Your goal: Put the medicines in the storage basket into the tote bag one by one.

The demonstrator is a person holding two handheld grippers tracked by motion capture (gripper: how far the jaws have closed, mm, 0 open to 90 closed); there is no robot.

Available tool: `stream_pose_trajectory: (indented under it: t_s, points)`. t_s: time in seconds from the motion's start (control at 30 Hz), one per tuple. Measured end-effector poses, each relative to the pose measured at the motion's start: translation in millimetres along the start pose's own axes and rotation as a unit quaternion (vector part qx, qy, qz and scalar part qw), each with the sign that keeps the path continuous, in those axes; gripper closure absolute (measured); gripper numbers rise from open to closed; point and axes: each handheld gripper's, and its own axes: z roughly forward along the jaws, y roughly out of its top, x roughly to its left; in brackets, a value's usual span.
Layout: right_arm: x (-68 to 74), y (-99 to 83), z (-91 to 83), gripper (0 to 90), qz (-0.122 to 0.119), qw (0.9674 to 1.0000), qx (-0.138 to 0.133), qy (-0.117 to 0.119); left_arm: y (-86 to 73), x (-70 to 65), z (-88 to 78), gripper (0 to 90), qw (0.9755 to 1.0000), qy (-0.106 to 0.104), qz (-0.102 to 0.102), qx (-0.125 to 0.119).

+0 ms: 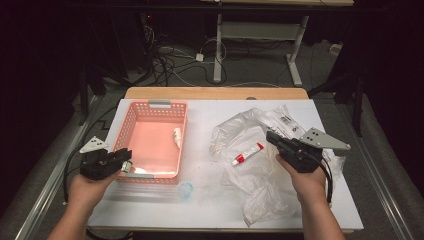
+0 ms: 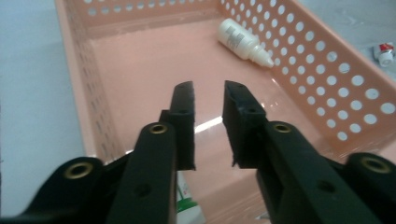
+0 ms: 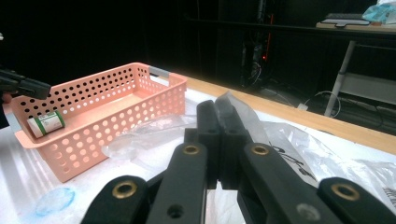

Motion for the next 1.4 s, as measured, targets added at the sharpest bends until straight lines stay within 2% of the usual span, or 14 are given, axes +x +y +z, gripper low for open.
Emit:
stream_pose_trajectory:
  t_s: [0.1, 0.23, 0.33, 0.4, 0.47, 0.67, 0.83, 0.93, 1.17, 1.23, 1.27, 1.3, 1.37, 1.4]
  points:
    - [-0.1, 0.3, -0.3, 90.0, -0.001, 1.0, -0.001, 0.0, 2.4, 4.2, -0.6, 80.3, 0.9998, -0.001, -0.002, 0.019]
    - [0.0, 0.8, -0.9, 90.0, 0.0, 1.0, -0.001, 0.0, 6.1, 7.9, -0.5, 87.9, 0.9983, 0.015, 0.0, 0.056]
    - [0.0, 1.0, -1.0, 90.0, 0.0, 1.0, -0.002, 0.0, 10.3, 9.4, 2.4, 88.1, 0.9946, 0.027, -0.001, 0.1]
    - [0.2, 1.0, -1.1, 90.0, 0.0, 1.0, -0.002, 0.001, 13.7, 9.5, 5.8, 88.1, 0.9906, 0.041, 0.003, 0.13]
    - [0.4, 1.2, -1.3, 90.0, -0.002, 1.0, -0.003, 0.0, 16.1, 10.6, 8.5, 88.0, 0.9871, 0.044, 0.003, 0.154]
    - [0.2, 2.3, -3.4, 90.0, -0.001, 1.0, -0.006, 0.0, 21.7, 9.3, 19.3, 88.1, 0.9708, 0.076, 0.002, 0.228]
    - [0.1, 2.9, -4.8, 90.0, 0.001, 1.0, -0.008, -0.001, 25.7, 8.2, 23.0, 88.2, 0.9645, 0.081, -0.002, 0.251]
    - [0.1, 2.8, -4.6, 90.0, 0.0, 1.0, -0.009, 0.0, 27.3, 6.3, 28.5, 88.2, 0.9584, 0.082, 0.002, 0.273]
    - [0.6, 2.7, -3.6, 90.0, -0.002, 1.0, -0.007, 0.0, 30.0, 8.9, 32.5, 88.2, 0.9588, 0.082, -0.007, 0.272]
    - [1.3, 2.3, -2.9, 90.0, 0.001, 1.0, -0.006, 0.001, 31.0, 8.4, 32.8, 88.2, 0.9607, 0.066, -0.006, 0.27]
    - [1.3, 2.2, -2.6, 90.0, 0.0, 1.0, -0.006, 0.001, 32.1, 5.1, 33.0, 88.2, 0.9617, 0.054, 0.004, 0.269]
    - [1.2, 2.0, -2.1, 90.0, -0.001, 1.0, -0.005, 0.002, 33.1, 3.7, 31.7, 88.1, 0.9639, 0.044, 0.007, 0.263]
    - [1.1, 1.9, -2.0, 90.0, -0.001, 1.0, -0.004, 0.002, 37.0, 0.2, 26.7, 88.1, 0.9732, 0.016, -0.001, 0.23]
    - [0.9, 1.9, -1.9, 90.0, 0.0, 1.0, -0.005, 0.001, 38.9, -1.5, 25.3, 88.1, 0.9747, 0.009, -0.001, 0.223]
